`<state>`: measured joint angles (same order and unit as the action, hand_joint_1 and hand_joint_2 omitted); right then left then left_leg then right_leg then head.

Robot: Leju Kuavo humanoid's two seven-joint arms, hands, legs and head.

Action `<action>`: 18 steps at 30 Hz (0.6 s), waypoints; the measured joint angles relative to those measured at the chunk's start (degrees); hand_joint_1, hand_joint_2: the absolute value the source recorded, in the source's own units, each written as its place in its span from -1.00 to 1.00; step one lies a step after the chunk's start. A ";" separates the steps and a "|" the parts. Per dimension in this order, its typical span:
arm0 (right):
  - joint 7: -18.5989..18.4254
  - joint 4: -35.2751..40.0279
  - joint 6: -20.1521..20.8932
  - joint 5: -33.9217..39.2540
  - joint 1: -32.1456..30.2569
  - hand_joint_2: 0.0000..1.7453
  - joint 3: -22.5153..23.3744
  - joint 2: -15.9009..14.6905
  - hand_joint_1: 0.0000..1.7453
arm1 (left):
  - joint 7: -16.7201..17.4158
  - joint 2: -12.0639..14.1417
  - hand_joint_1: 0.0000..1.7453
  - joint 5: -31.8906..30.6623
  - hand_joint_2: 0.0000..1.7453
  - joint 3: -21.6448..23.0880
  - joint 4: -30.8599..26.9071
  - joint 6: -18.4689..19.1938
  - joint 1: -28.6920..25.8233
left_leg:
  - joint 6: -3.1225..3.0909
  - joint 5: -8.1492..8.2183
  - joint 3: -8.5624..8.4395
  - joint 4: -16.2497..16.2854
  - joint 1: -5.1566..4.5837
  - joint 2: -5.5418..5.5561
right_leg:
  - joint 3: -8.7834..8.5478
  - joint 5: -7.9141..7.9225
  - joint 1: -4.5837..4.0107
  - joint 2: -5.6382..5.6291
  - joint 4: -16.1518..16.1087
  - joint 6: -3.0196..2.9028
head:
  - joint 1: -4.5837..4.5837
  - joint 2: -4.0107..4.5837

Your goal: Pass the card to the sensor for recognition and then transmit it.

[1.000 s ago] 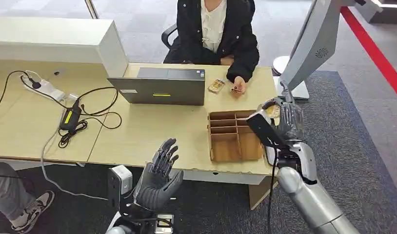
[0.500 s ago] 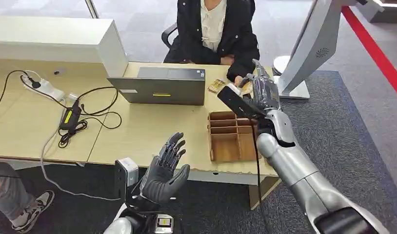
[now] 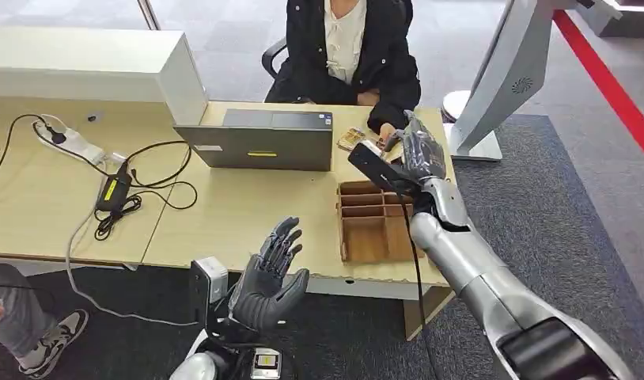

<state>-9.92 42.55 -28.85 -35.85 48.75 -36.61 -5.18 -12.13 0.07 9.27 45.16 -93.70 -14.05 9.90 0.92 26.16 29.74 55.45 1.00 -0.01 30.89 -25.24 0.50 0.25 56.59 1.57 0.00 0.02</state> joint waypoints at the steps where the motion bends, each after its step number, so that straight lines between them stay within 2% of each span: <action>1: 0.00 -0.37 -0.02 0.02 0.05 1.00 -0.15 0.04 1.00 | 0.02 0.00 -1.00 -0.02 1.00 0.00 0.00 0.00 -0.03 | 0.00 0.00 0.00 0.00 0.00 0.00 | 0.00 0.00 0.00 0.00 0.00 0.00 | 0.00 0.00; 18: -0.44 -3.17 -0.83 -0.44 0.11 1.00 -1.44 0.02 1.00 | 0.11 0.02 -1.00 -0.46 1.00 0.02 0.00 -0.13 -0.94 | 0.00 0.00 -0.02 0.01 0.00 -0.01 | 0.01 0.00 0.00 0.00 0.00 0.00 | 0.00 0.00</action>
<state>-10.36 39.39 -29.68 -36.28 48.86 -38.05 -5.16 -12.02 0.09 8.81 45.18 -93.70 -14.19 8.96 0.92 26.16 29.72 55.45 1.00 -0.02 30.89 -25.24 0.50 0.25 56.59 1.57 0.00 0.02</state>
